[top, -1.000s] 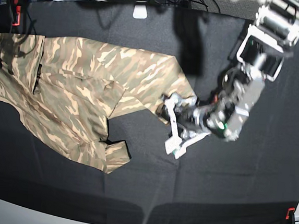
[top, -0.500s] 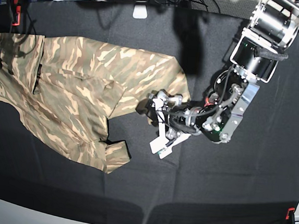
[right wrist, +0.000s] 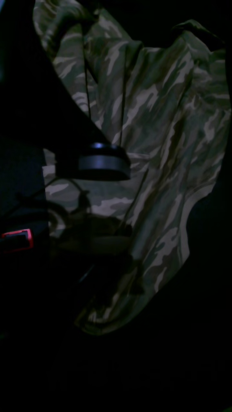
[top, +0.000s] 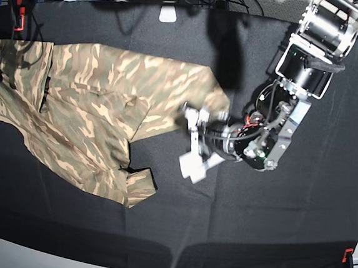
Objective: Layout the t-shirt on the table in an organized manner, then fold the t-shirt properly
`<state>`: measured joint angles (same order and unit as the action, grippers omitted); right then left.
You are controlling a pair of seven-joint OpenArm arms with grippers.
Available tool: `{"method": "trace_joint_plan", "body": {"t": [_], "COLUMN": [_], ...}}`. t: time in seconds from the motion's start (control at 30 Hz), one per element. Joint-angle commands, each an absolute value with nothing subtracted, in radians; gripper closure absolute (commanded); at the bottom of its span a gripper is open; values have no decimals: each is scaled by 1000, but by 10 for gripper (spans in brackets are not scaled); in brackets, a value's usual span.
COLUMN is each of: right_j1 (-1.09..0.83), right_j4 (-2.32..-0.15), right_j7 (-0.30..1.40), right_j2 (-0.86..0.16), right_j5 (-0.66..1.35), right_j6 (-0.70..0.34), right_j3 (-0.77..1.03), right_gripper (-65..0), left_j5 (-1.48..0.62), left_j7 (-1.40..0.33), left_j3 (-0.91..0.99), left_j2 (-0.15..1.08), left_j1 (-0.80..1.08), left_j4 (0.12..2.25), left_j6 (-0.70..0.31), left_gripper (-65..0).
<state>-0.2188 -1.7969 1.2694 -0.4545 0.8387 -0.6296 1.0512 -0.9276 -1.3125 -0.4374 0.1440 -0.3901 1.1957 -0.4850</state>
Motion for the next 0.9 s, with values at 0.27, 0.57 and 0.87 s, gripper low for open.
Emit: {"method": "trace_joint_plan", "body": {"t": [0.27, 0.57, 0.87], "right_j1": [-213, -213, -213], "right_j4": [-1812, -1812, -1812], "right_j7": [1249, 1249, 1249], "right_j2": [-479, -479, -479], "right_j5": [849, 849, 849], "right_j6": [-641, -641, -641], "right_j3": [1060, 1060, 1060], "right_gripper": [-269, -269, -269], "left_j5": [-1397, -1368, -1172], "left_j7": [-1396, -1396, -1375], "left_j3": [-432, -431, -431], "left_j2": [165, 266, 450], "left_j1": [-334, -184, 25], "left_j4": [1223, 1454, 1939], "left_j6": [-659, -660, -659], "left_gripper": [0, 0, 0]}}
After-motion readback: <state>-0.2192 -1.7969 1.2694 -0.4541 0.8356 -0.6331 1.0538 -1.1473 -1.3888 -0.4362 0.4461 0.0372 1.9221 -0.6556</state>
